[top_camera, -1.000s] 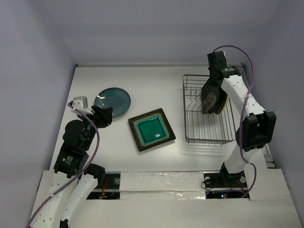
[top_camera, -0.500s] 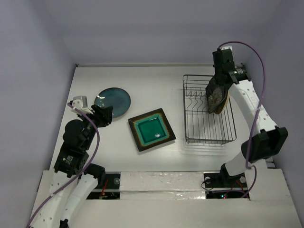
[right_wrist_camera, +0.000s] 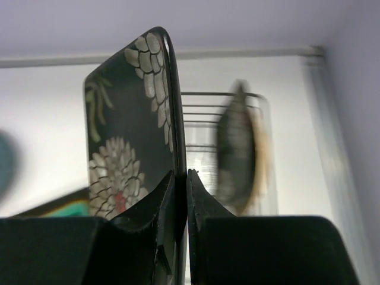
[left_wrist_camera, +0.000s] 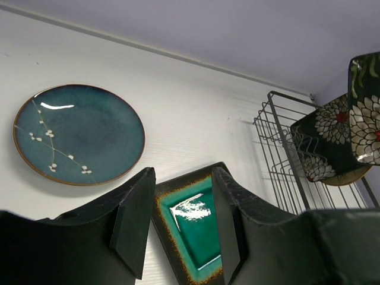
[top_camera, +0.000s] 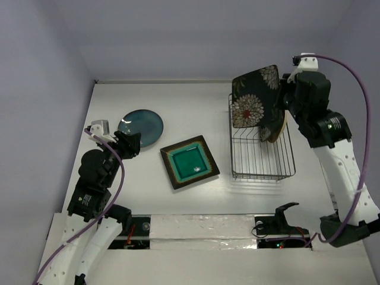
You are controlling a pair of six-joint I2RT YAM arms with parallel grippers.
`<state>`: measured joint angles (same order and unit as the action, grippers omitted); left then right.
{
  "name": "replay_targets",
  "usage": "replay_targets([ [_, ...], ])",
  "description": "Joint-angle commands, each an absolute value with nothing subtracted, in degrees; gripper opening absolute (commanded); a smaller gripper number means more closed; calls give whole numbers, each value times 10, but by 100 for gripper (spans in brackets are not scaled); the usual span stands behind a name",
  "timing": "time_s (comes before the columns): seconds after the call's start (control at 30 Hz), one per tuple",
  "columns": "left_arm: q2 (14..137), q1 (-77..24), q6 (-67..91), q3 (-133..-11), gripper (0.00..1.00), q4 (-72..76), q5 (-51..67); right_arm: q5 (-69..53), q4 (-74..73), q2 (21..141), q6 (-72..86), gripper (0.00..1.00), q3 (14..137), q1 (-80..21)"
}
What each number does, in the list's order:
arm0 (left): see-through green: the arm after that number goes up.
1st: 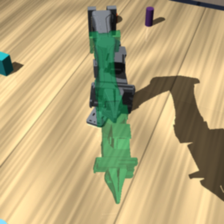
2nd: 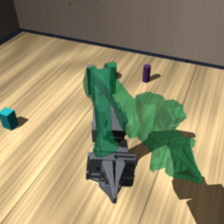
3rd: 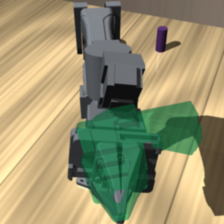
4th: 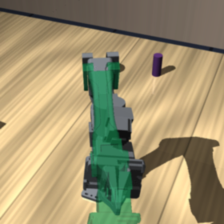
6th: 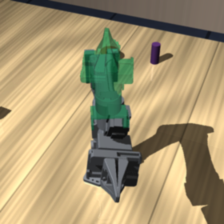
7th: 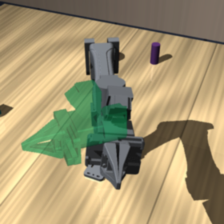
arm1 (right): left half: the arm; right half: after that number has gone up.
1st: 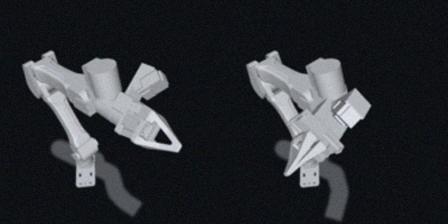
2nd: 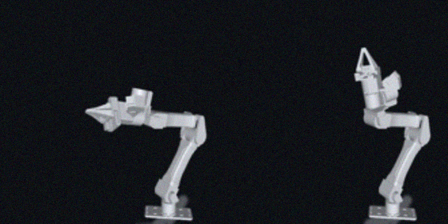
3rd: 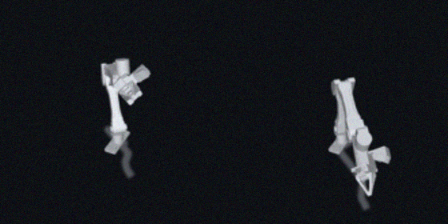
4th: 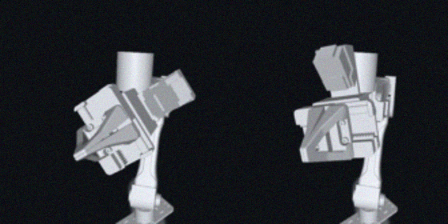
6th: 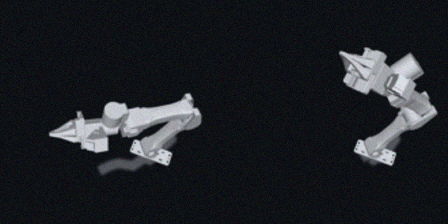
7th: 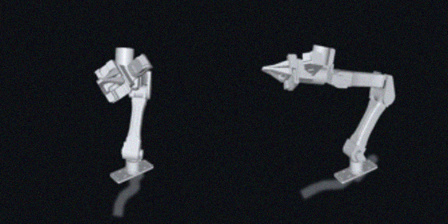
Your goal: Unload the plates from the dish rack
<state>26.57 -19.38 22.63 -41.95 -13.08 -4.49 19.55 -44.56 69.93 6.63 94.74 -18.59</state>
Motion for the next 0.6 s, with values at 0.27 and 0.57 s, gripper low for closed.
replay_targets([
  [0.27,263,-185,222,-418,40,-105,-40,-182,-6,686,293,0,699,-301],
  [0.57,256,-179,221,-417,40,-109,-42,-178,105,771,353,0,620,-342],
])
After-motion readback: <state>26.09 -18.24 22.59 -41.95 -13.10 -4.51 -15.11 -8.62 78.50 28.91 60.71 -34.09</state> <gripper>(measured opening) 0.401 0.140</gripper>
